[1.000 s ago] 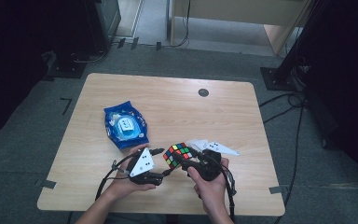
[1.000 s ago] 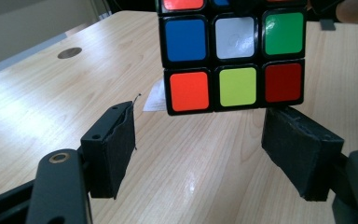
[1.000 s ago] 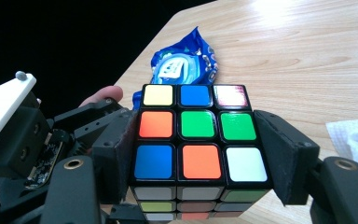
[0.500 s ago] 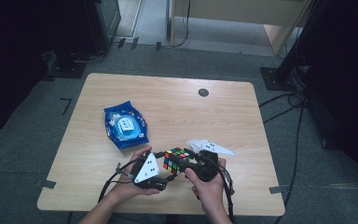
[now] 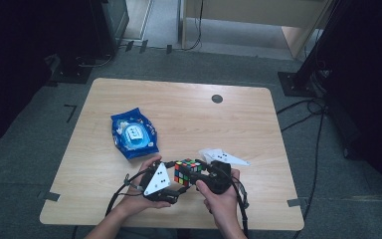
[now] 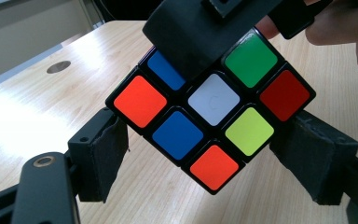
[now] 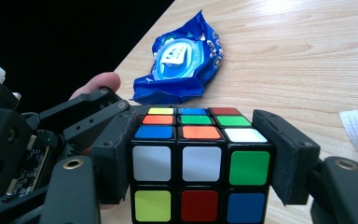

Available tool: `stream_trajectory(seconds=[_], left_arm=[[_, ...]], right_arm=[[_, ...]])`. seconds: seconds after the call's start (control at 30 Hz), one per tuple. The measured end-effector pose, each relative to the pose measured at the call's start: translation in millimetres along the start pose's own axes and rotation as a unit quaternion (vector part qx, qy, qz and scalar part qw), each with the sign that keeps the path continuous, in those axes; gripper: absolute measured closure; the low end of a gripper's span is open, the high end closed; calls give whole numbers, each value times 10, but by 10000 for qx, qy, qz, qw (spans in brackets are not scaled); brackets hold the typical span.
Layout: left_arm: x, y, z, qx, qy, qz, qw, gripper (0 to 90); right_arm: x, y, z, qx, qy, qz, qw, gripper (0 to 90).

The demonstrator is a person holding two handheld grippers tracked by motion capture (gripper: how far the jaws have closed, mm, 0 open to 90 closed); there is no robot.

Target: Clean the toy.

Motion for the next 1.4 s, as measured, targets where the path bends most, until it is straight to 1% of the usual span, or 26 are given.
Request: stream_trajectory(seconds=[0.4, 0.73, 0.83, 0.97, 1.1, 1.17, 1.27, 1.3, 1.4], left_arm=[[-1, -5, -19, -23, 31, -28, 10000, 202], [3, -2, -37, -102, 59, -40, 9999, 202], [-5, 5, -57, -195, 61, -12, 9998, 202], [-8, 3, -63, -211, 53, -1, 9998, 202], [-21, 17, -67, -221, 27, 78, 9997, 221], [-34, 21, -78, -210, 27, 119, 9997, 224], [-58, 16, -94, -200, 16, 161, 9997, 214], [-62, 14, -97, -183, 17, 165, 9997, 209], [-52, 4, -90, -86, 62, 117, 9999, 203]], right_arm=[[12, -14, -1, -13, -39, -39, 10000, 345], [24, -23, 10, 13, -77, -48, 10000, 345], [32, -31, 9, 14, -86, -66, 9999, 344], [37, -35, 1, 23, -103, -57, 9999, 346], [19, -23, -11, 17, -93, 28, 10000, 346], [-1, -8, -4, -9, -129, 94, 9999, 346], [-25, 7, -2, -10, -99, 97, 9999, 346], [-28, 7, 1, -15, -113, 82, 9999, 346], [-18, -5, -19, -14, -25, 0, 10000, 346]])
Point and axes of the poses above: each handheld gripper's, and its own axes: x roughly forward along the jaws, y roughly out of its top, z roughly to its right, the point moved 9 cm from there along x, roughly forward along the jaws, and after that the axes turned 10 degrees about -z, right-handed, at the moved point
